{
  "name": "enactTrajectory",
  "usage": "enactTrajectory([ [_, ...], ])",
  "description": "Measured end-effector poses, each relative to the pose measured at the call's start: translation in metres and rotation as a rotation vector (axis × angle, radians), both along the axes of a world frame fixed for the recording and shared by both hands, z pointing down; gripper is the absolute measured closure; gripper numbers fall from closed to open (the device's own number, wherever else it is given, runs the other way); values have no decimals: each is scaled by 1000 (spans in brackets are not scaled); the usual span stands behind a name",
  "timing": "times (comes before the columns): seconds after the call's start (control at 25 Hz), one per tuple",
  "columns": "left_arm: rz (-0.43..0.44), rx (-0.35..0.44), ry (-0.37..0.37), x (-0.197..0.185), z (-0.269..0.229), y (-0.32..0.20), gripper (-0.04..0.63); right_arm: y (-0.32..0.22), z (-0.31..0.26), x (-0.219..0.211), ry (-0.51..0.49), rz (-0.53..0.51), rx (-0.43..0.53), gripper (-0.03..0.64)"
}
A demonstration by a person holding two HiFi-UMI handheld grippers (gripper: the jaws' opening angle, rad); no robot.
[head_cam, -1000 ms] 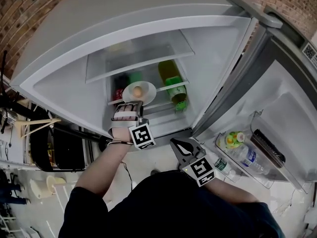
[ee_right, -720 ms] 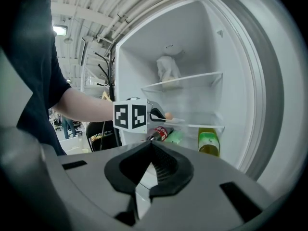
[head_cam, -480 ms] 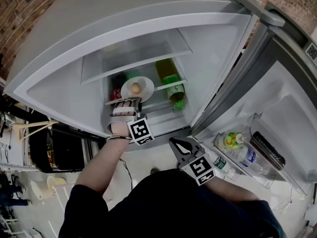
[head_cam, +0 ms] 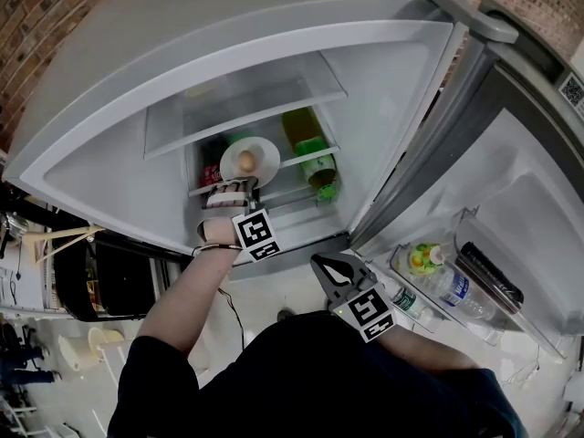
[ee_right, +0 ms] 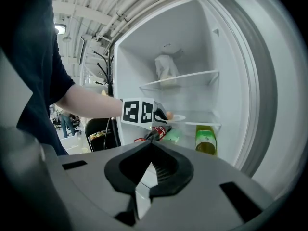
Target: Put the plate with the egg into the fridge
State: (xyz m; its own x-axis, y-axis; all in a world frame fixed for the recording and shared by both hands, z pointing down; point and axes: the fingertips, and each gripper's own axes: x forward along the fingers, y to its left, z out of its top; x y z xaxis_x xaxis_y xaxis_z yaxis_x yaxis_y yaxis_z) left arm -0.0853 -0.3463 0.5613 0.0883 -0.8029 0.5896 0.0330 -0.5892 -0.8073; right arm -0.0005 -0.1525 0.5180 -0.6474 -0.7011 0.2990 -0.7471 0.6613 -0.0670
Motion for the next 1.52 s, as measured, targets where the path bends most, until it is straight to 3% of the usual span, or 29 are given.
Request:
enactTrajectory([
  [0.48,-1,-45,-7,0,4,-9,560,2,1,0,3,-10,-3,607],
  [1.08,5,-110,-37,0,15,-14,443,6,1,4,0,-7,-4,607],
  [1.36,15,-96,-37,0,15,-16,426,8,0,4,8,-3,5,607],
  [1.52,30,-56,-1,2,1,-4,426,7,-1,6,7,1,10,607],
])
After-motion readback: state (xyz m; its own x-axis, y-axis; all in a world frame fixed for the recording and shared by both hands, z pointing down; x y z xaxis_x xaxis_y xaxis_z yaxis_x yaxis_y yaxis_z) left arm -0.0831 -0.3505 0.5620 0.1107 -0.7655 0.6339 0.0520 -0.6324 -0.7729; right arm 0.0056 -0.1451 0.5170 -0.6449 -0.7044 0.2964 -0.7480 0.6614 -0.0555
